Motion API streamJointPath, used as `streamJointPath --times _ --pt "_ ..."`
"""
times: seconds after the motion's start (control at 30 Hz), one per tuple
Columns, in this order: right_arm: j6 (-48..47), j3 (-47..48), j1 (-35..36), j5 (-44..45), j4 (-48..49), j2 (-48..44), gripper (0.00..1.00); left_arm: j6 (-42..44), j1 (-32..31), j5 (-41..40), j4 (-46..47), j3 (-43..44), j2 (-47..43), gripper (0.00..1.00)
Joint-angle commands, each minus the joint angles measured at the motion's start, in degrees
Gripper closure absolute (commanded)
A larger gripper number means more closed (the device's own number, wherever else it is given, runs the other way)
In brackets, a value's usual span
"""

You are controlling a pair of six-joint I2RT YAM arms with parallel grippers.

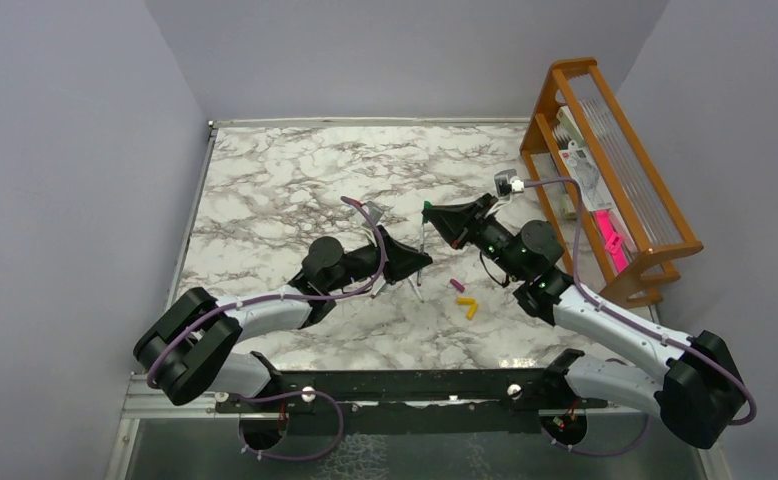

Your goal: Insert the pens into the pen caps

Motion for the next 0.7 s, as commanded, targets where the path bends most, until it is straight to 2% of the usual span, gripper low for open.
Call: streamJointPath --times 0.0,0.67 --pt "-0.16 0.03 -0.06 -2.21 -0.22 -1.16 0.98 1.13 -0.06 -1.81 1.04 0.4 -1.62 1.0" --pt "-0.21 0.56 -0.05 -3.1 1.78 0.78 0.98 1.4 -0.4 -1.6 0.42 0.94 -1.12 1.0"
